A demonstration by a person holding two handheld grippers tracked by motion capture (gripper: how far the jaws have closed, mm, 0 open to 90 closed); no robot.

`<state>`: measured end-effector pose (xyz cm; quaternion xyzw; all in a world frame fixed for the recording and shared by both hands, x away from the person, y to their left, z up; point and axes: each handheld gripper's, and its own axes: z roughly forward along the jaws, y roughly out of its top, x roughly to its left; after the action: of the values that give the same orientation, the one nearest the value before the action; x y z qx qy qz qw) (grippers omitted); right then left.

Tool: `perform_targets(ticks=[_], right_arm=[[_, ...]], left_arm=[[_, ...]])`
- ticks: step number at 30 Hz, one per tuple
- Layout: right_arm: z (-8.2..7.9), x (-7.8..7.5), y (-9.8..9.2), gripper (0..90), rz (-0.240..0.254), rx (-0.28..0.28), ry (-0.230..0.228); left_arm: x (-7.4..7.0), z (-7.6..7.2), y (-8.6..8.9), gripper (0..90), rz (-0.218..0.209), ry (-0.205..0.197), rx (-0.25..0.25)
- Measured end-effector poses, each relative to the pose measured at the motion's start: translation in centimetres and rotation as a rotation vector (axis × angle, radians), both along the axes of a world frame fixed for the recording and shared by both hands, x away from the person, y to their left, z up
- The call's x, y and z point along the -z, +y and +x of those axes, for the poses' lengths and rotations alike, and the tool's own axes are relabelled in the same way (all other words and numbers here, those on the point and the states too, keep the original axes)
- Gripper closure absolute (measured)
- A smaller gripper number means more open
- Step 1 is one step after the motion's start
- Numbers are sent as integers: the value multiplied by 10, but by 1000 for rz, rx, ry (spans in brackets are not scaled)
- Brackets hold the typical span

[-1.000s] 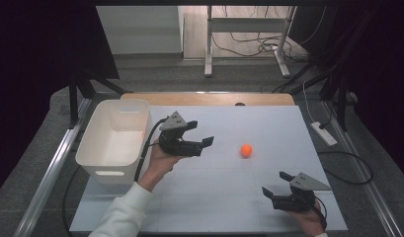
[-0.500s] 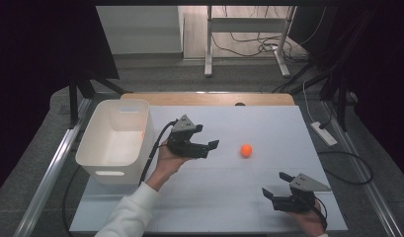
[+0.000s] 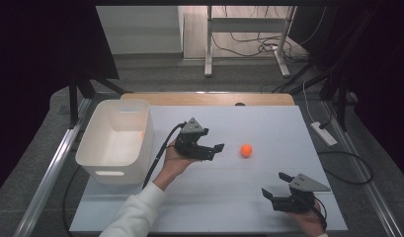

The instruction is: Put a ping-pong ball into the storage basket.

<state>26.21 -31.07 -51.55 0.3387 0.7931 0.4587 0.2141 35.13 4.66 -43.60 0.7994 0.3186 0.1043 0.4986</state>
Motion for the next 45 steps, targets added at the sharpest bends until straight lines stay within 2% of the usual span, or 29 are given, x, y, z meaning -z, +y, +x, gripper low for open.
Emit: perform_targets(ticks=[12, 25, 45], right_arm=[[-1, 0, 0, 128, 3, 0, 2], [-1, 0, 0, 128, 5, 3, 1], [0, 0, -1, 129, 7, 3, 4]], left_arm=[[10, 6, -13, 189, 18, 16, 28], [17, 12, -25, 189, 40, 22, 33], [19, 24, -46, 190, 47, 33, 31]])
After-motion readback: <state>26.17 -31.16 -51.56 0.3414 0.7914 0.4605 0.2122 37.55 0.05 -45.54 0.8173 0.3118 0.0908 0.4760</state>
